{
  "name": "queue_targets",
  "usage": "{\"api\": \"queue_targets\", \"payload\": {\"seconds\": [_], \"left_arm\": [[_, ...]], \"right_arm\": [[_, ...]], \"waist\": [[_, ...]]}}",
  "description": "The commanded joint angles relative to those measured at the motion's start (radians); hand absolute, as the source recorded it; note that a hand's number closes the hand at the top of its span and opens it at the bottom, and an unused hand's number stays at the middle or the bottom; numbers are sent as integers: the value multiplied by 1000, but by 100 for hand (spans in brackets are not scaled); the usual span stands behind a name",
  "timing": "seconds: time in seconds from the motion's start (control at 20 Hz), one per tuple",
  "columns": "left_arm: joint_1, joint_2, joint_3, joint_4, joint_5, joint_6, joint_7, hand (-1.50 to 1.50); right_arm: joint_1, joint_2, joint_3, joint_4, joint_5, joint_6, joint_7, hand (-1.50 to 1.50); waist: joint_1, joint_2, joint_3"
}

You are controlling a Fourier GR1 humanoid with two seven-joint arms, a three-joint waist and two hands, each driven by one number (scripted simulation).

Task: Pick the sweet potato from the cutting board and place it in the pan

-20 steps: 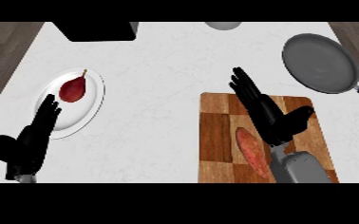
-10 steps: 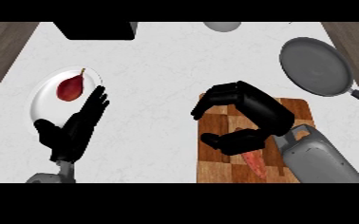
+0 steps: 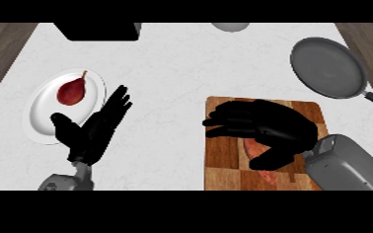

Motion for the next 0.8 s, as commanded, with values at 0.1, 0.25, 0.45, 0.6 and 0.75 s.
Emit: {"api": "queue_targets", "payload": {"seconds": [0.1,0.25,0.45,0.6,0.75], "left_arm": [[9,8,0,-22,6,-2,26,0],[8,3,16,7,0,11,11,0],[9,4,14,-29,13,6,34,0],[-15,-18,4,-21,1,27,46,0],[5,6,19,-42,9,6,45,0]], "right_arm": [[-95,-166,165,-89,357,86,186,-150],[-77,-206,256,-180,500,152,319,-150],[-89,-155,385,-301,615,359,527,-150],[-106,-95,464,-287,681,536,644,-150],[1,-49,551,-342,770,603,780,-150]], "waist": [[-4,-17,-5],[-31,-18,-4],[-20,-17,-3],[-11,-7,-3],[-9,-4,-1]]}}
